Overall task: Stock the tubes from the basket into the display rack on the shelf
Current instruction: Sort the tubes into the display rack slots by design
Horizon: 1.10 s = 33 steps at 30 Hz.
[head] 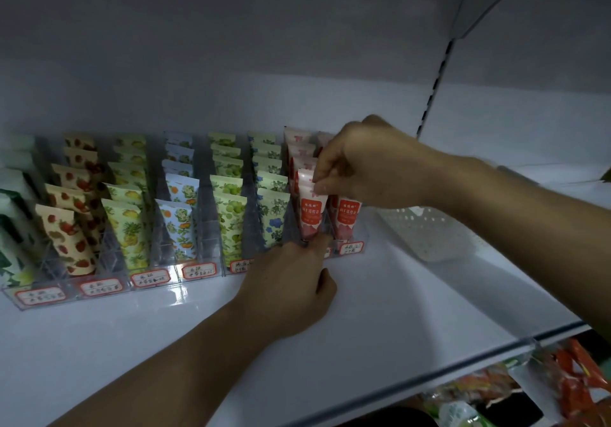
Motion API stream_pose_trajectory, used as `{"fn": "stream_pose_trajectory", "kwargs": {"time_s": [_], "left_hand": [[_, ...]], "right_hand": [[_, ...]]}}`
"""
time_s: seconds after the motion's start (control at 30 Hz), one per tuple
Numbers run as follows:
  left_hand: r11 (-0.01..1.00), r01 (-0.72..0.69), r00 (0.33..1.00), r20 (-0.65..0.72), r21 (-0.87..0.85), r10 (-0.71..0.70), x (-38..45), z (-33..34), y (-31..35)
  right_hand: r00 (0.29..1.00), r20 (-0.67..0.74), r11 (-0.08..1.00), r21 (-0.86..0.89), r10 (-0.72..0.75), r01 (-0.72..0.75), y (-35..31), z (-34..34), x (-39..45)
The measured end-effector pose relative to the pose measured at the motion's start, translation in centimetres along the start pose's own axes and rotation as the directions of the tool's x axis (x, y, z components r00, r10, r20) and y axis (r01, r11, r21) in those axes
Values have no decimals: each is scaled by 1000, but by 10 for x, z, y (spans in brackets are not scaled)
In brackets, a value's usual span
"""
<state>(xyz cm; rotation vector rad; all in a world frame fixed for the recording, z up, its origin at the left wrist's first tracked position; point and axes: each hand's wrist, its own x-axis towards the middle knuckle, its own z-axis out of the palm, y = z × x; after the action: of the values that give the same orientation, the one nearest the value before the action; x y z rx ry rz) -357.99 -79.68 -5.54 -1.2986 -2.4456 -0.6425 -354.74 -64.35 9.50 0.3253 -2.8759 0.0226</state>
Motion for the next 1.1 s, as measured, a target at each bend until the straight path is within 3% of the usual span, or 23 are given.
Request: {"fn": "stream_pose_trajectory", "kwargs": {"time_s": [0.3,0.43,0.63,0.8,0.97,1.1], "left_hand": [[1000,-10,1000,-12,-11,10,-2,2,-2],[1000,-11,1000,-23,-11,11,-3,2,-1],[1000,-25,999,-29,-9,25,-3,2,-1],[1000,-21,999,-34,-22,20,-5,-1,0],[998,-25,999,-26,-51,24,-5,-2,0],[999,-26,999,-31,-42,25,-6,-2,1]], "right_hand": [[995,87,997,52,51,-56,-5,12,10],[998,66,1000,8,16,-16,-9,16,9],[985,129,993,-26,116,-113,-19,11,15],[980,156,990,-92,122,-109,-25,5,12],[980,-186,993,-83,64,-81,-12,-12,12],[997,-8,990,-113,83,-83,-12,-4,17]]}}
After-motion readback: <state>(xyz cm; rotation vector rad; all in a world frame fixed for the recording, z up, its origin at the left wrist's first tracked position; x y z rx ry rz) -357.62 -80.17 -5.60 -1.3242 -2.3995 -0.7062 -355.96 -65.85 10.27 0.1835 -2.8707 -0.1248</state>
